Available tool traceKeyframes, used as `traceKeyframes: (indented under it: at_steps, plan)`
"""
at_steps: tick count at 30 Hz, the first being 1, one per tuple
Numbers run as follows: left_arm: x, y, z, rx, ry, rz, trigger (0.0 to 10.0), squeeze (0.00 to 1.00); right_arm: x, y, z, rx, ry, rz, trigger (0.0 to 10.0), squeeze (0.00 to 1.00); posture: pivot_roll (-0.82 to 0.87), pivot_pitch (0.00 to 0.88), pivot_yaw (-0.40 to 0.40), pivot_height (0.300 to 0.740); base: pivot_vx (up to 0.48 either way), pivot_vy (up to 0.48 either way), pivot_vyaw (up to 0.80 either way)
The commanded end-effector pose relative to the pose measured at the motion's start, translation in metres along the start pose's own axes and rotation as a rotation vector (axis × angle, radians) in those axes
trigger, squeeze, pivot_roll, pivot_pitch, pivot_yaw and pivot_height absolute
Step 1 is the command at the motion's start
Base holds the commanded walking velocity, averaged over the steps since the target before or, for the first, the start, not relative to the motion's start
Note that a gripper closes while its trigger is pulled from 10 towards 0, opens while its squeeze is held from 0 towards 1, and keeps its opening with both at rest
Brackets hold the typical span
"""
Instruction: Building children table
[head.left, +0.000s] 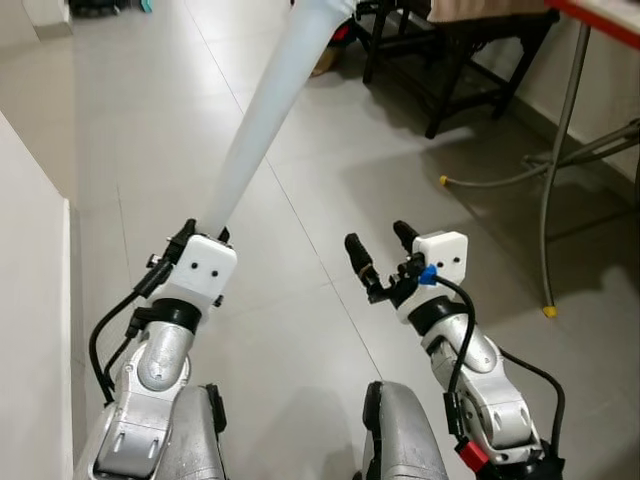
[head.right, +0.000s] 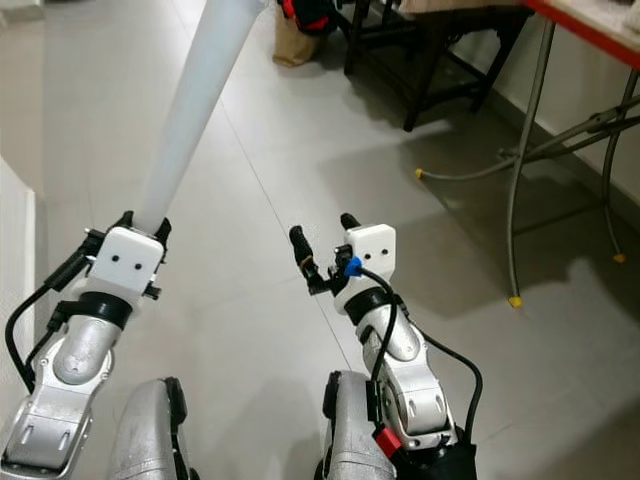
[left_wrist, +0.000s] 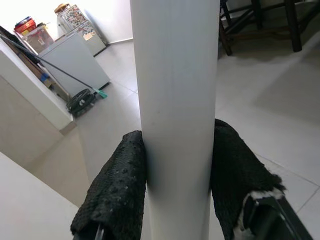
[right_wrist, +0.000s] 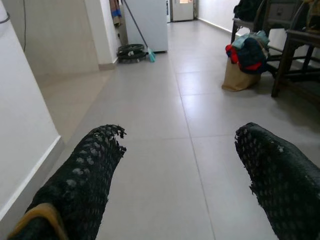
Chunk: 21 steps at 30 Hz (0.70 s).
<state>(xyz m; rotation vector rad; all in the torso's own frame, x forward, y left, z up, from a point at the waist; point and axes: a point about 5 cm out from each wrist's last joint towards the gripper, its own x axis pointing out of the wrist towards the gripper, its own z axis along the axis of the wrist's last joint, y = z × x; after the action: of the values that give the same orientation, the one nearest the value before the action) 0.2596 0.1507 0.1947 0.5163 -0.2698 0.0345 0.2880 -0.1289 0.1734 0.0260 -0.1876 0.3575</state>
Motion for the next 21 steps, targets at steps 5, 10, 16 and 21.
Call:
traceKeyframes:
  at_steps: [5,10,16,21]
  plan:
    - [-0.016,-0.017,0.004,-0.080,0.035,-0.026,10.0,0.00,-0.011,0.010,-0.006,-0.019,0.021,0.013,10.0,0.00,0.08,0.111,-0.059,0.613,0.000,0.000,0.00]
    - [-0.025,-0.023,0.001,-0.101,0.060,-0.036,10.0,0.00,-0.015,0.012,-0.008,-0.030,0.032,0.010,10.0,0.00,0.08,0.105,-0.058,0.628,0.000,0.000,0.00]
    - [-0.031,-0.027,-0.002,-0.133,0.092,-0.047,10.0,0.00,-0.018,0.009,-0.011,-0.057,0.044,-0.014,10.0,0.00,0.08,0.098,-0.056,0.648,0.000,0.000,0.00]
    - [-0.038,-0.033,-0.004,-0.154,0.117,-0.077,10.0,0.00,-0.024,0.007,-0.012,-0.095,0.067,-0.010,10.0,0.00,0.08,0.092,-0.065,0.673,0.000,0.000,0.00]
